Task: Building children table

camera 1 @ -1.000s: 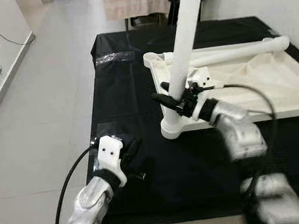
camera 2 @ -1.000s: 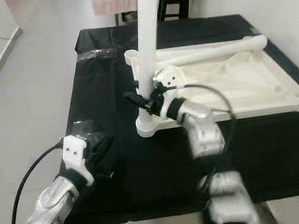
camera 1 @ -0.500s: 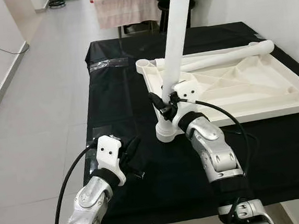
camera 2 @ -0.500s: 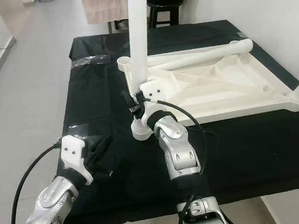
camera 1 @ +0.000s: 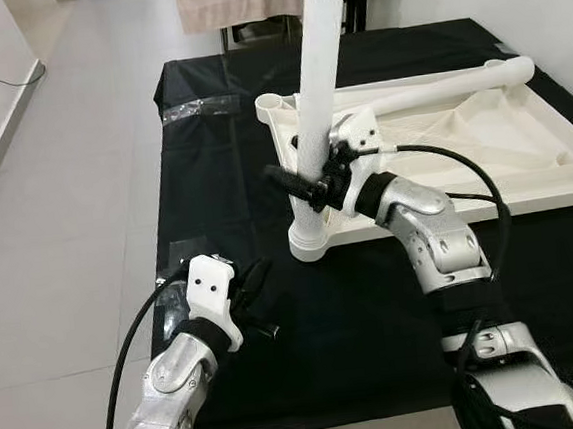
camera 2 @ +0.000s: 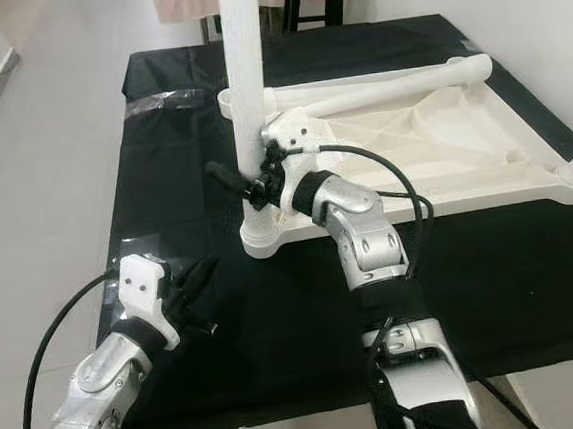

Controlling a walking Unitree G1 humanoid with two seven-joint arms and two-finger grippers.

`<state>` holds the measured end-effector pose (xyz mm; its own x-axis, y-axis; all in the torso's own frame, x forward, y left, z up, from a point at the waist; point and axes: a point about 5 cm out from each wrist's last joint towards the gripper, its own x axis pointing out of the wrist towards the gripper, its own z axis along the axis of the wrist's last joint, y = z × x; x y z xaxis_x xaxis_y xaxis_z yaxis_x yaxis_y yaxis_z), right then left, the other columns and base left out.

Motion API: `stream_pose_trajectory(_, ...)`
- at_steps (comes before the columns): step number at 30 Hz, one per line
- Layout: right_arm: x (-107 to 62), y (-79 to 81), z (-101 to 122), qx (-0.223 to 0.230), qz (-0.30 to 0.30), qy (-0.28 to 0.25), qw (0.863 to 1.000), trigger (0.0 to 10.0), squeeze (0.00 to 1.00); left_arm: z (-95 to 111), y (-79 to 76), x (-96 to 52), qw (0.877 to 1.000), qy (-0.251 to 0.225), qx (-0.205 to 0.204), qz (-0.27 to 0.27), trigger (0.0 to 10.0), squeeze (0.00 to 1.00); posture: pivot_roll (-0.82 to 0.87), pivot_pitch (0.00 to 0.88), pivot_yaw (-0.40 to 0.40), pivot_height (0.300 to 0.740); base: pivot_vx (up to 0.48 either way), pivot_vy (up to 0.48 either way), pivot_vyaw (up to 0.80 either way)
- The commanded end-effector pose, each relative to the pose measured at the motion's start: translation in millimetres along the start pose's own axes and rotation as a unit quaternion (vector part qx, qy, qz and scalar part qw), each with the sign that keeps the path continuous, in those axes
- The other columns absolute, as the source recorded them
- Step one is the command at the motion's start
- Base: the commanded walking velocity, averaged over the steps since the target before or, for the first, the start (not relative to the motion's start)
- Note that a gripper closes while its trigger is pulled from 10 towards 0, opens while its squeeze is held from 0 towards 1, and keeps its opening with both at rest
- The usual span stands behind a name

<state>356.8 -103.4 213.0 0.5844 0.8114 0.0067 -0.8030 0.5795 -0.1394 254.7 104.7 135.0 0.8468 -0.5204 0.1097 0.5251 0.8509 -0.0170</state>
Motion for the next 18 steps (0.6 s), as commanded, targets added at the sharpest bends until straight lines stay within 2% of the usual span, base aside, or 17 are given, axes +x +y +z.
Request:
stream_pose_trajectory(1,3.4,-2.3,-7,-0.008,0.032,0.024,0.999,10.0,0.0,-4,0.5,-1.7,1.0,0.009,-0.004,0.003,10.0,0.0,0.02,0.12,-0.026,0.74,0.0,0.0,0.0)
stream_pose_trajectory(4,4.2,-12.4,-13,0.005,0.027,0.042,0.999,10.0,0.0,-5,0.5,-1.7,1.0,0.01,-0.004,0.003,10.0,0.0,0.02,0.118,-0.022,0.74,0.0,0.0,0.0)
stream_pose_trajectory(5,5.7,-17.4,-12,0.015,0.011,0.041,0.999,0.1,0.0,-5,0.3,-1.7,1.0,0.01,-0.005,0.003,10.0,0.0,0.02,0.117,-0.022,0.74,0.0,0.0,0.0)
stream_pose_trajectory(9,6.5,-22.5,-7,0.035,-0.001,0.024,0.999,0.0,0.0,-5,-0.8,-2.2,1.0,0.011,-0.007,0.002,10.0,0.0,0.02,0.12,-0.023,0.74,0.0,0.0,0.0)
stream_pose_trajectory(18,-4.2,-25.9,-14,0.035,-0.001,0.027,0.999,0.0,0.0,-5,-1.5,-2.7,1.0,0.01,-0.008,0.001,10.0,0.0,0.02,0.124,-0.024,0.74,0.0,0.0,0.0)
